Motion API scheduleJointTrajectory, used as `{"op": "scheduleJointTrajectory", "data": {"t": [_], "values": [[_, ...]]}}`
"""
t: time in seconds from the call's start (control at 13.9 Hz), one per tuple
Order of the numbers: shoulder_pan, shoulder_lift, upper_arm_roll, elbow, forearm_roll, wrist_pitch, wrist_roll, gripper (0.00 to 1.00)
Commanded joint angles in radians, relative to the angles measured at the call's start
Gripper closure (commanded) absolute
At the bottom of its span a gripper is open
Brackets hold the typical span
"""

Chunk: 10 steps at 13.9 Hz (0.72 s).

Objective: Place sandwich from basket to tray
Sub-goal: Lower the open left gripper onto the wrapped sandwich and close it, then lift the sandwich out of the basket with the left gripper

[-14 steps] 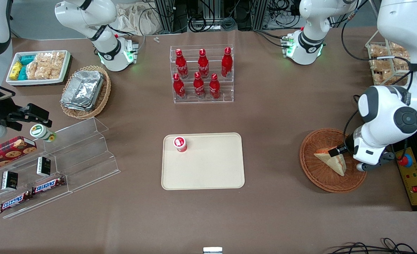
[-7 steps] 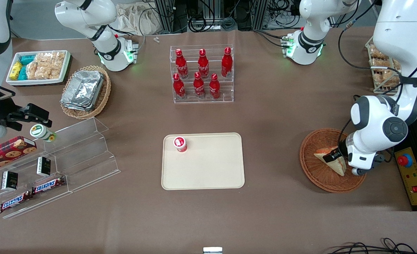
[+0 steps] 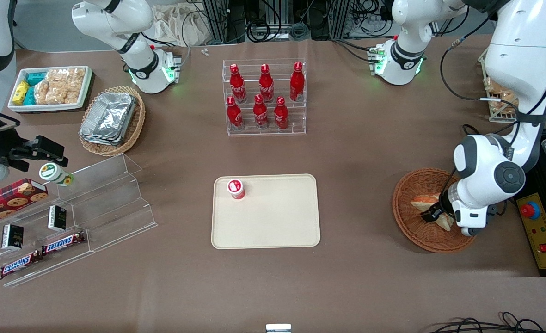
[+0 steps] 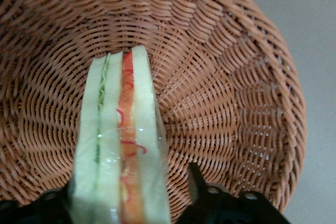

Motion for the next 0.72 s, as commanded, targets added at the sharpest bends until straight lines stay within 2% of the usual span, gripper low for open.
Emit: {"op": "scheduleJointTrajectory", "data": {"t": [0.0, 0.29, 0.43, 0.65], "values": [[-0.003, 0.007, -0.003, 0.016, -0.003, 0.007, -0.021, 1.00], [-0.003, -0.040, -0.005, 0.039, 0.005, -0.071, -0.010, 1.00], [-0.004, -0.062, -0.009, 0.145, 0.005, -0.239, -0.009, 1.00], [-0.010, -0.065, -0.015, 0.382, -0.001, -0.521, -0.004, 1.00]]}}
